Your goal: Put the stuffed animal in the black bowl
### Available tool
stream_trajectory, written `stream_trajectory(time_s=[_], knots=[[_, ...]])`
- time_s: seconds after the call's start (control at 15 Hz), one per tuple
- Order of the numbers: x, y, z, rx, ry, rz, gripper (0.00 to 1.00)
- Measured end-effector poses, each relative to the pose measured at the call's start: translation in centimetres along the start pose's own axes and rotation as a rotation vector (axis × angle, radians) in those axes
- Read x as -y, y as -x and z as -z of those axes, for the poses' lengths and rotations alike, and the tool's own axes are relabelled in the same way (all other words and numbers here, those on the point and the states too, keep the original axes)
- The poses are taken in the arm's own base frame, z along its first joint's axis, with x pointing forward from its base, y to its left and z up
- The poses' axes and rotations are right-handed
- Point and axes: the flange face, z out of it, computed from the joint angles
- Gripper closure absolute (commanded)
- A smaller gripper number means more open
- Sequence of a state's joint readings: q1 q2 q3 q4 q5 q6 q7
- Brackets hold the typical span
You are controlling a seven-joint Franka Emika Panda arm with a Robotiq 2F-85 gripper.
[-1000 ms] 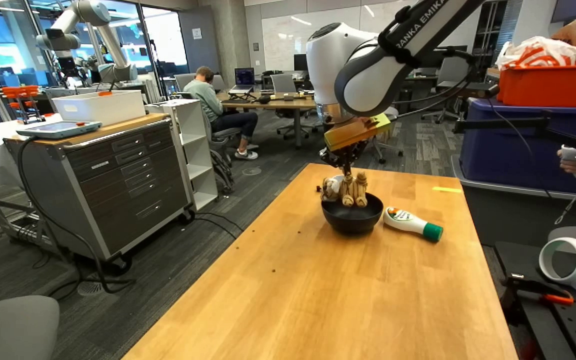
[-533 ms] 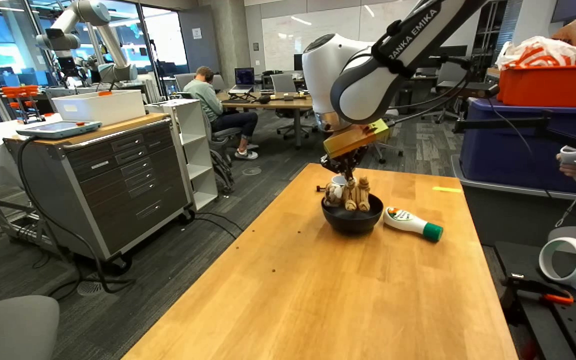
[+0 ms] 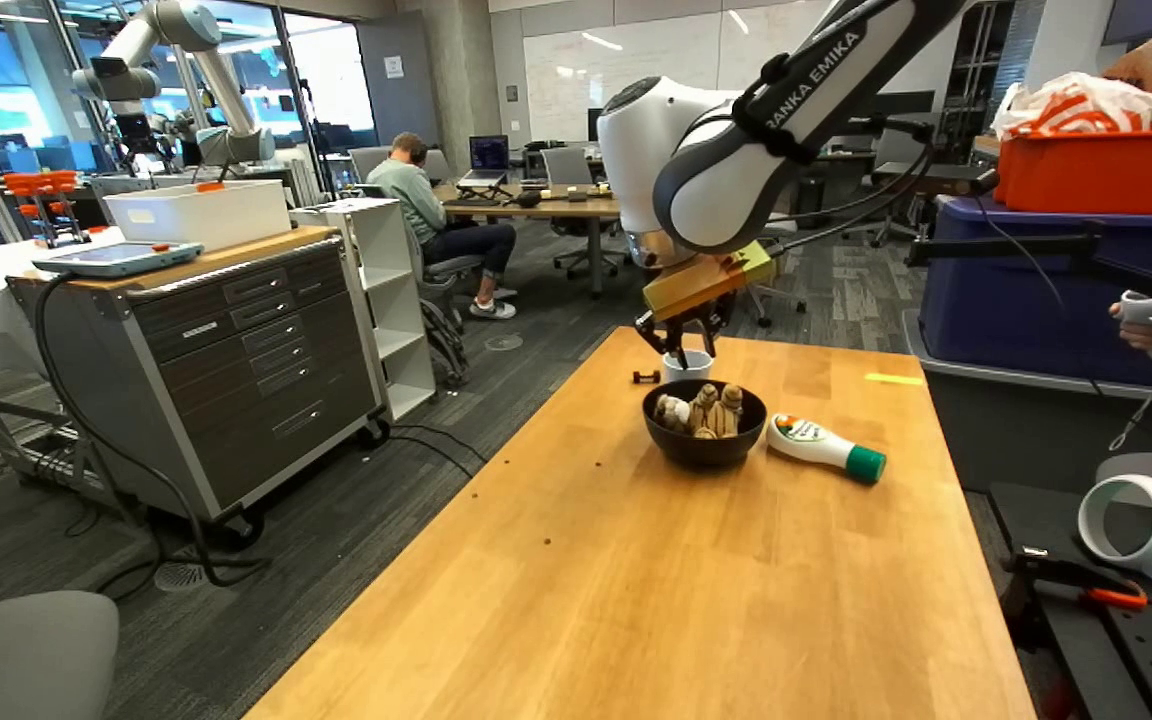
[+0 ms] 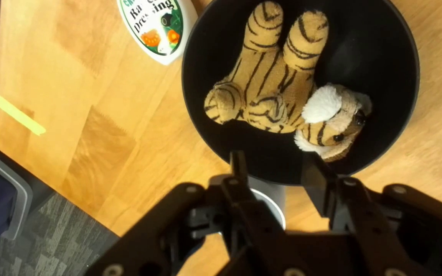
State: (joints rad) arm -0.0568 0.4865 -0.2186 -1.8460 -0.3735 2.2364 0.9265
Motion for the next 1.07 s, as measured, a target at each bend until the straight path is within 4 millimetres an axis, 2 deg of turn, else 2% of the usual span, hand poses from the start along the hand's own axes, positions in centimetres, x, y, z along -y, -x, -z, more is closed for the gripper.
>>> stream_trajectory(time_s=[0.2, 0.27, 0.47, 0.6, 0.87, 1.07], knots=[[0.0, -0.2, 0.2, 0.000, 0.003, -0.003, 0.02], [0.0, -0.3, 0.3, -0.002, 0.002, -0.003, 0.00], [0.0, -0.4, 0.9, -0.009, -0.006, -0.003, 0.00], [0.0, -0.4, 2.0, -0.022, -0.021, 0.004, 0.00], [-0.2, 0.2, 5.7, -0.073, -0.077, 0.053, 0.00], [-0.6, 1.6, 8.6, -0.128, -0.135, 0.151, 0.00]])
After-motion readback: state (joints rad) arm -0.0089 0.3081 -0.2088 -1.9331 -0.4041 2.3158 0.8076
